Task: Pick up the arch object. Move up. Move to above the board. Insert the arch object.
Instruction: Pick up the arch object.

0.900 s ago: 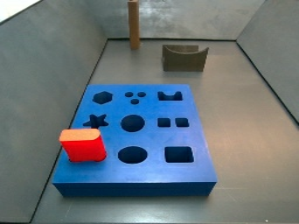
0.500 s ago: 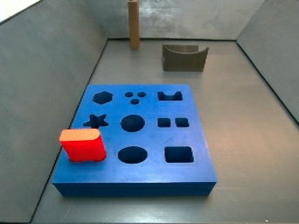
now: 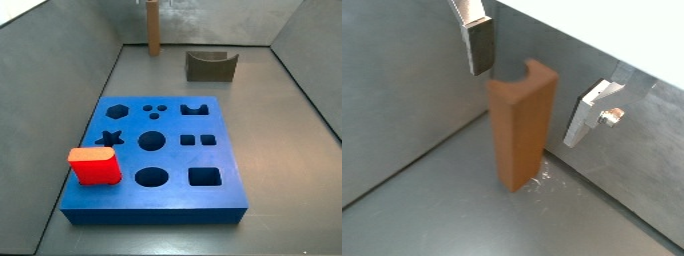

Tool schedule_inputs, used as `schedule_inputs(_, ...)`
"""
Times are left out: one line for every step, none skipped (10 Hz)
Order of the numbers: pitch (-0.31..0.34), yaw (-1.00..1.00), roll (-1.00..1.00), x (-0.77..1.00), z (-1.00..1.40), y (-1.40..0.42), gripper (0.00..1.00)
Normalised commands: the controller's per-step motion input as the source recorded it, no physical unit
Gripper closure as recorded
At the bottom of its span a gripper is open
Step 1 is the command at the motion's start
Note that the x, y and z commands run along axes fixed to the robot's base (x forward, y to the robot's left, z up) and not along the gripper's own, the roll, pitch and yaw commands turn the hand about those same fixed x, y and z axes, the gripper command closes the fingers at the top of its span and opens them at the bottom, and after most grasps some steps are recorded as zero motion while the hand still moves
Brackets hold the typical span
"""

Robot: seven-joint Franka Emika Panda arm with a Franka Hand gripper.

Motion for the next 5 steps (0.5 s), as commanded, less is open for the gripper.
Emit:
schedule_inputs(-0.177, -0.34, 0.01, 0.13, -0.66, 0.05, 0.0)
schedule_inputs(0.004, 0.0, 0.0, 0.0, 0.0, 0.0, 0.0)
schedule_inputs(0.0, 0.0, 0.0, 0.0, 0.0, 0.0, 1.0)
schedule_inputs(0.0, 0.0, 0.0, 0.0, 0.0, 0.0, 1.0)
schedule_inputs(0.0, 0.0, 0.0, 0.0, 0.0, 0.0, 1.0)
